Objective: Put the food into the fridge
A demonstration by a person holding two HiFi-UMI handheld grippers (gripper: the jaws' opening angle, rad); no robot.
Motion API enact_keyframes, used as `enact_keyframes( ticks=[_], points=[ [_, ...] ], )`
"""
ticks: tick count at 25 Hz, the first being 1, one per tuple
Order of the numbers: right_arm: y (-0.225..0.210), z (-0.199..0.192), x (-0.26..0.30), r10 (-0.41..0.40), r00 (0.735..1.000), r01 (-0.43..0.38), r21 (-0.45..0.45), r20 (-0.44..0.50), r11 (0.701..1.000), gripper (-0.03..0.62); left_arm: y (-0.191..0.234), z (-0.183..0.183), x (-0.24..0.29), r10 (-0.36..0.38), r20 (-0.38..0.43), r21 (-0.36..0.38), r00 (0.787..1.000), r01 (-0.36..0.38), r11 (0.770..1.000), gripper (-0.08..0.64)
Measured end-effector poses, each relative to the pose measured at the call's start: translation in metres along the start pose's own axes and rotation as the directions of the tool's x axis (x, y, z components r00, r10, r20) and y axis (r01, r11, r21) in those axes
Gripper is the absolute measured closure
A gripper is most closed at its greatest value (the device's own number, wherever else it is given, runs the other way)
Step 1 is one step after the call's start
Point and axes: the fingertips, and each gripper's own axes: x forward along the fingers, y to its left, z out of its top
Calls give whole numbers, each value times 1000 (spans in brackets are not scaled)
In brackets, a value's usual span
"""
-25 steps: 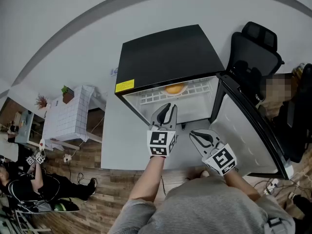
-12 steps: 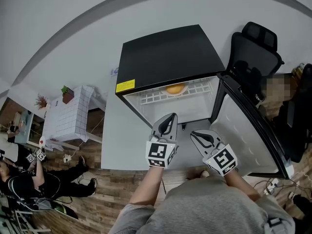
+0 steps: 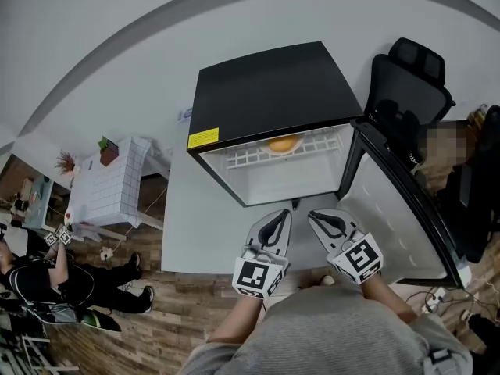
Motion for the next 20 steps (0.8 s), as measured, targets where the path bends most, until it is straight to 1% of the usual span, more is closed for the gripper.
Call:
enact_keyframes(
  ticks=[4, 9, 11, 14, 18, 20],
  points=[
    [0, 5, -1, -6, 1000, 6, -1, 11, 1000, 578, -8, 5, -9, 4, 12, -16, 1000, -4, 1000, 548],
    [1, 8, -1, -8, 1000, 8, 3, 18, 1000, 578, -15, -1, -17, -8, 16, -35, 1000, 9, 999, 548],
    [2, 8, -1, -10, 1000, 10, 6, 20, 1000, 578, -19, -3, -19, -18, 11, -57, 1000, 19, 998, 548],
    [2, 10, -1, -11, 1000, 11, 9, 23, 1000, 578, -25, -5, -20, -24, 30, -70, 999, 26, 997, 548],
    [4, 9, -2, -14, 1000, 14, 11, 17, 1000, 578, -36, -21, -22, -33, 7, -126, 999, 33, 991, 548],
    [4, 7, -3, -16, 1000, 16, 14, 13, 1000, 578, -42, -24, -22, -48, 4, -138, 999, 48, 989, 548]
  ],
)
